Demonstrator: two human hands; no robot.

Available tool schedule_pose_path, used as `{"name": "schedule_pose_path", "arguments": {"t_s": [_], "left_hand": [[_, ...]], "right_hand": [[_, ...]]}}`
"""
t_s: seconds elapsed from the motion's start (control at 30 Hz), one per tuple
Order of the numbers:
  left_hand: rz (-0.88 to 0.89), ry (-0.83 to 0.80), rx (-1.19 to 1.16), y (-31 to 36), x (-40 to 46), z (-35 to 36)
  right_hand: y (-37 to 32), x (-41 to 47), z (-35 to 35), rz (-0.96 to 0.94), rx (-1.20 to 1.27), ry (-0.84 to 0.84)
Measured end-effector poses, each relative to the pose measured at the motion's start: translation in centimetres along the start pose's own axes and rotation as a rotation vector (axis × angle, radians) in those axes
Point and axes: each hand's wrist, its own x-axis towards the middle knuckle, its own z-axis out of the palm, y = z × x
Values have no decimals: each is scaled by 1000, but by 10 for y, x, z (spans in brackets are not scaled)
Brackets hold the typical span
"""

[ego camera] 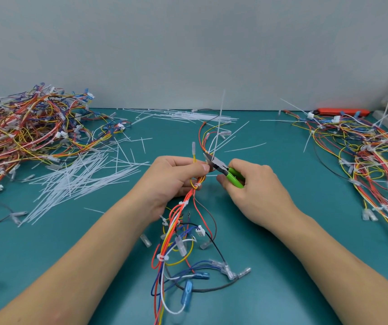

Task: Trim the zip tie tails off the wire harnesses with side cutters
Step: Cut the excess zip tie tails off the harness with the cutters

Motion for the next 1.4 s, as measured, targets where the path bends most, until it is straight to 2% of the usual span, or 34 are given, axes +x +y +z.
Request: {"name": "schedule_pose_path", "arguments": {"t_s": [0.5, 0.73, 1.0, 1.17, 1.3, 1.4], "left_hand": [[33, 31, 58, -9, 11, -1], [61, 62, 71, -13, 13, -2], [45, 26, 45, -13, 15, -4], [77, 59, -15, -16, 13, -2], [63, 71, -109, -13, 13, -7], [42, 103, -205, -10, 14, -9]], "right_hand": [[-4, -3, -1, 76, 121, -77], [-10, -4, 1, 97, 167, 7], [-6, -7, -5, 20, 72, -34], [-6, -9, -10, 77, 12, -34], [-4, -10, -20, 54, 83, -96], [-5, -8, -34, 64, 249, -239]]}}
